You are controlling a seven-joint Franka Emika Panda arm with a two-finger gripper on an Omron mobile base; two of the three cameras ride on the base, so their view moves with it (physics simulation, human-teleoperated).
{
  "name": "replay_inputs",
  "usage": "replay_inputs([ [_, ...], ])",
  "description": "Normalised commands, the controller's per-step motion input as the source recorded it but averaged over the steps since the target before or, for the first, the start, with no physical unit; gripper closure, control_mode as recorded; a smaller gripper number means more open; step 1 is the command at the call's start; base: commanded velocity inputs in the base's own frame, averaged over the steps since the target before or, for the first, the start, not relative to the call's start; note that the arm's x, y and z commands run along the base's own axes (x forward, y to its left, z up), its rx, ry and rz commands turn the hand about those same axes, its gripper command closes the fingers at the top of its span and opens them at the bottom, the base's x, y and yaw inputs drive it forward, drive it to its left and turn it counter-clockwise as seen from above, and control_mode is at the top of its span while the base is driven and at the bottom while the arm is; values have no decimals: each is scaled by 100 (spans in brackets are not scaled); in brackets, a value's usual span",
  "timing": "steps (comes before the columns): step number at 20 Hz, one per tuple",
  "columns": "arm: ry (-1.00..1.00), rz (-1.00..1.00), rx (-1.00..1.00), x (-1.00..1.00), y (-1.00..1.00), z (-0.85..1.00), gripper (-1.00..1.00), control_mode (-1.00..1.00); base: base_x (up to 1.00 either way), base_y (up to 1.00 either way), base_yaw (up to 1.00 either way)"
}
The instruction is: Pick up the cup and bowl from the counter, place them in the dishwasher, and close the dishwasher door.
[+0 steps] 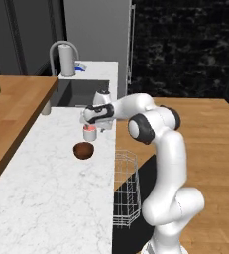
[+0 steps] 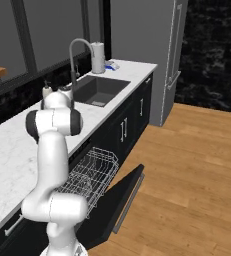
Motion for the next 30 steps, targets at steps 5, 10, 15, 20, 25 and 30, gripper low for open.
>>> replay_inputs([
  [5, 0, 0, 0, 20, 5, -44, 100, -100, 0, 0, 0],
  [10, 1, 0, 0, 0, 0, -16, 100, -100, 0, 0, 0],
  [15, 0, 0, 0, -12, 0, -13, 100, -100, 0, 0, 0],
  [20, -9, -7, 0, -71, -22, -3, 100, -100, 0, 0, 0],
  [25, -13, -4, 1, -100, -75, 1, 100, -100, 0, 0, 0],
  [30, -10, 0, 4, -100, -93, 10, 100, -100, 0, 0, 0],
])
